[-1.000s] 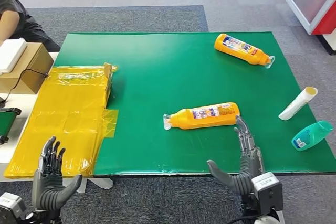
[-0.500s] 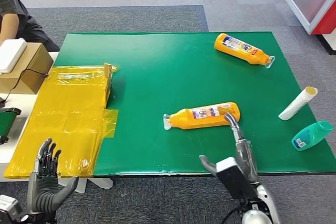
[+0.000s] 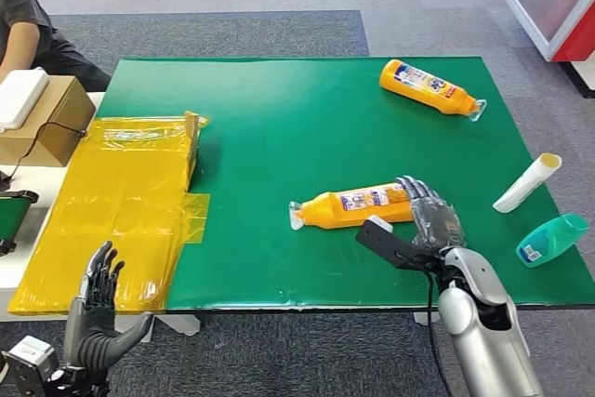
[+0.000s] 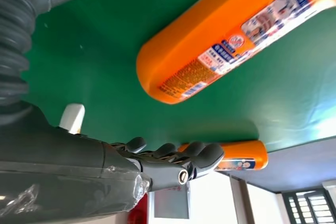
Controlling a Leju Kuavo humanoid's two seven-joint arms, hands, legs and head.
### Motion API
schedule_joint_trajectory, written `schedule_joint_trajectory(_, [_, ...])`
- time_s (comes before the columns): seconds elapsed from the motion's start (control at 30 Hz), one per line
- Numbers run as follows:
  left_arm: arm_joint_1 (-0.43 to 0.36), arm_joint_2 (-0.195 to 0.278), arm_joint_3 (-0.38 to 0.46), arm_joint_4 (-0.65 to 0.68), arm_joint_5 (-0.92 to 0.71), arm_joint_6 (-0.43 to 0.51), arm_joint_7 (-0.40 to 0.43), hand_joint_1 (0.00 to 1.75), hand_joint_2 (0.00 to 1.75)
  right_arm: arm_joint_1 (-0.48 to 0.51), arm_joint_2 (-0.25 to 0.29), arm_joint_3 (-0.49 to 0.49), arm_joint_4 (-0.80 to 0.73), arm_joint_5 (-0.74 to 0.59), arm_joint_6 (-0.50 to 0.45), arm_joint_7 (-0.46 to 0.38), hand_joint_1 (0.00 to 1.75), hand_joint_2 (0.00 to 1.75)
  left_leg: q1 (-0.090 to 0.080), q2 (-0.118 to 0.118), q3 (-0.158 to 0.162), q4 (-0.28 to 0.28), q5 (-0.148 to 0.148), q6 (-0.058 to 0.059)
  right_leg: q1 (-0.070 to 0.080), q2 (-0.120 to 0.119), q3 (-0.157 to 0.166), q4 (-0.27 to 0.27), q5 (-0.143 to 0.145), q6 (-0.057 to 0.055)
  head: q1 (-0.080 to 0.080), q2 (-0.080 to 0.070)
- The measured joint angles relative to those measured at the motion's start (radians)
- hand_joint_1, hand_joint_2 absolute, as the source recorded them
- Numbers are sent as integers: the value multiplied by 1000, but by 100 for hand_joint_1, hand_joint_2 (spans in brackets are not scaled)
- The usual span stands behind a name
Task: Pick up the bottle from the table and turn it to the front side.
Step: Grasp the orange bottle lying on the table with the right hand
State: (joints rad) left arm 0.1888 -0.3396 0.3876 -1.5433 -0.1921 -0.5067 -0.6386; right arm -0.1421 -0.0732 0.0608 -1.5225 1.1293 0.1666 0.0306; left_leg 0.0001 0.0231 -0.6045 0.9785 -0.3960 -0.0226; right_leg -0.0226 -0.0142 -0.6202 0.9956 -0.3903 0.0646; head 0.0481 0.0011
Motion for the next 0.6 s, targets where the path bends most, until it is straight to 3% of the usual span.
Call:
schedule_joint_trajectory(0.27, [-23, 8, -6, 45, -2, 10, -14, 0, 175, -153, -57, 50, 187, 21, 31, 20, 0, 175, 0, 0, -1, 0, 0, 0, 0, 0, 0, 0, 0, 0, 0, 0])
schedule_joint_trajectory(0.6, [-50, 23, -19, 107, -3, 20, -25, 0, 175, -306, -74, 125, 448, 9, 96, 4, 0, 175, 0, 0, -1, 0, 1, 0, 0, 0, 0, 0, 0, 0, 0, 0])
